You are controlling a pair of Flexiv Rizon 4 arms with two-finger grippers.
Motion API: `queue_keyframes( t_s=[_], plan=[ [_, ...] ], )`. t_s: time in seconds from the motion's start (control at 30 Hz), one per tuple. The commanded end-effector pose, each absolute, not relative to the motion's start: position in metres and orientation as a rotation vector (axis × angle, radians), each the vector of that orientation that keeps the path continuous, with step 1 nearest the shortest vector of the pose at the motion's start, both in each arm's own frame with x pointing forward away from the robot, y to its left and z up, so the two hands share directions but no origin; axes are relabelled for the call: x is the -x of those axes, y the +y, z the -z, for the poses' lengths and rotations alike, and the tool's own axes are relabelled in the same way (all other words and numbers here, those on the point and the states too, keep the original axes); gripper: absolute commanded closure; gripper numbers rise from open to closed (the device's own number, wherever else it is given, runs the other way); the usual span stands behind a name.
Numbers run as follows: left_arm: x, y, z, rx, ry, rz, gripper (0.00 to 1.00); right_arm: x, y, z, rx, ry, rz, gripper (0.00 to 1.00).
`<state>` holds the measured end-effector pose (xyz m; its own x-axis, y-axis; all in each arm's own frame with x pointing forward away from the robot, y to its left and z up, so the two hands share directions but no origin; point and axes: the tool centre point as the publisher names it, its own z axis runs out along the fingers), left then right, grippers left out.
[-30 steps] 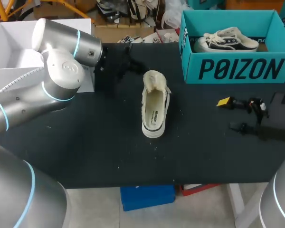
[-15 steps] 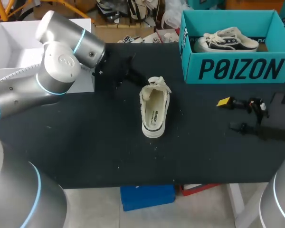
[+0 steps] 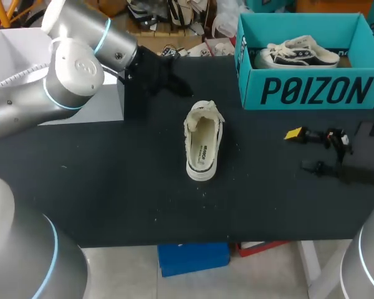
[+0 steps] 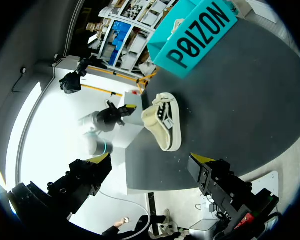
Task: Take the shoe out of the shoebox, open the shoe tongue, remove and reinsert the insole, then place the shoe into the shoebox
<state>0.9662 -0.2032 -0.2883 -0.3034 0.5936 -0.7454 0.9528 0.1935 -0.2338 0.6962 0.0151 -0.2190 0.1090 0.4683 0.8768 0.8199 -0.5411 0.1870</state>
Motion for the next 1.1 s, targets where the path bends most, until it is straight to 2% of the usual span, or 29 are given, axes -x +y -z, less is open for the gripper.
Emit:
queue_keyframes(
  t_s=[0.03,0.43,0.87,1.1],
  plan=[
    [-0.983,-0.229,0.293,-1.517,1.999,0.904,1.0,-0.697,0.016,0.219,2.049,-1.26,1.405,0.0],
    [-0.959,-0.255,0.329,-1.744,2.025,0.861,1.0,-0.697,0.016,0.219,2.049,-1.26,1.405,0.0],
    [-0.914,-0.235,0.37,-1.87,2.1,0.891,1.0,-0.697,0.016,0.219,2.049,-1.26,1.405,0.0],
    [-0.91,-0.234,0.37,-1.914,2.095,0.867,1.0,-0.697,0.016,0.219,2.049,-1.26,1.405,0.0]
  ],
)
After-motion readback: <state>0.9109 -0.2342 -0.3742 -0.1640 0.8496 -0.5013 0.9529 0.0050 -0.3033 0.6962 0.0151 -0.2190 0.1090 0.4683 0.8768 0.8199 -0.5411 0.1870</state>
